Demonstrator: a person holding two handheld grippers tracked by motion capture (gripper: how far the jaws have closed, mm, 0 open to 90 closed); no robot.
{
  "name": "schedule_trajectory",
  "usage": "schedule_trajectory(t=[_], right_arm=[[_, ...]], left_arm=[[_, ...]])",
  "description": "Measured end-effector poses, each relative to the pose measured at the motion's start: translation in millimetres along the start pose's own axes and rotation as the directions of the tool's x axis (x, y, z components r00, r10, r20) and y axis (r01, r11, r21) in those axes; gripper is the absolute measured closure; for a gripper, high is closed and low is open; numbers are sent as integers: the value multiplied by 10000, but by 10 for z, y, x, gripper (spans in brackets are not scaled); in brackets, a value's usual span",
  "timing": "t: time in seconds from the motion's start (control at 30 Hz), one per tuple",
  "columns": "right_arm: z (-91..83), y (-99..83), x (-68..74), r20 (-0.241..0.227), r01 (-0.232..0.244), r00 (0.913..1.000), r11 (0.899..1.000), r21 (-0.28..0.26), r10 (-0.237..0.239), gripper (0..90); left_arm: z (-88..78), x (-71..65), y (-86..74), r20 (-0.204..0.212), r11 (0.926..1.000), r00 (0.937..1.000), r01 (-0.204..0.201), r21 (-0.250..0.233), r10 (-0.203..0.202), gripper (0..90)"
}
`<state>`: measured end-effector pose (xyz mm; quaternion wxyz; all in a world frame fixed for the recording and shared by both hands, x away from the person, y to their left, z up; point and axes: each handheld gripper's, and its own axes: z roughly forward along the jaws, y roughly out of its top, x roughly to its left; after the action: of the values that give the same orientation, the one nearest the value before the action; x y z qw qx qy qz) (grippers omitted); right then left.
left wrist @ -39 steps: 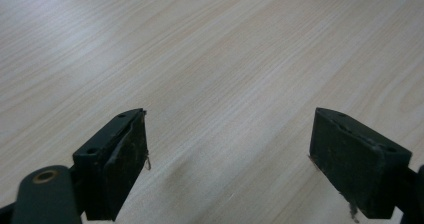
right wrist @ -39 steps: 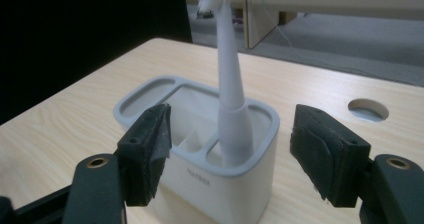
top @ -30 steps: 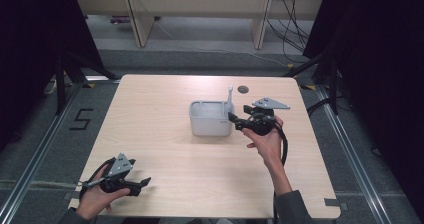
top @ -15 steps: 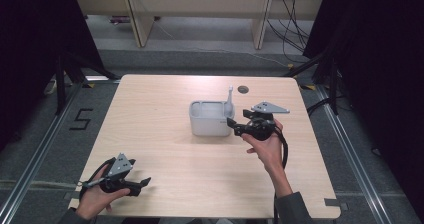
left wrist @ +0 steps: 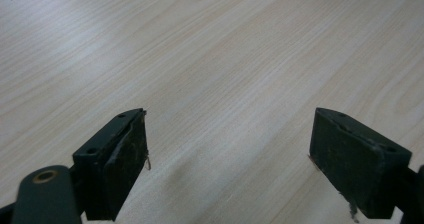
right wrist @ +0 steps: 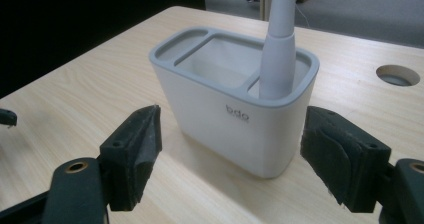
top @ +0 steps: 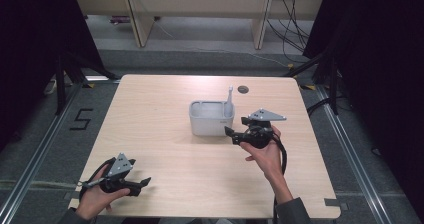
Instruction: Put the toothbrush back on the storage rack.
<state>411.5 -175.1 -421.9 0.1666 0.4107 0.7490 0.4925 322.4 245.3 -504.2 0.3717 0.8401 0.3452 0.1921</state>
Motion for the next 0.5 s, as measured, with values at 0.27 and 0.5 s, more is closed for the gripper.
schedule_trajectory(t=[0.27, 0.5], right_arm=[[-24, -97, 42, -139, 206, 9997, 9996, 185, -204, 246], [-32, -185, 110, -277, 281, 9993, 9983, 512, -267, 245]], left_arm=[[7, -16, -1, 85, 9998, 9998, 171, -138, -170, 151], [8, -15, -2, 95, 9998, 9999, 140, -113, -139, 152]])
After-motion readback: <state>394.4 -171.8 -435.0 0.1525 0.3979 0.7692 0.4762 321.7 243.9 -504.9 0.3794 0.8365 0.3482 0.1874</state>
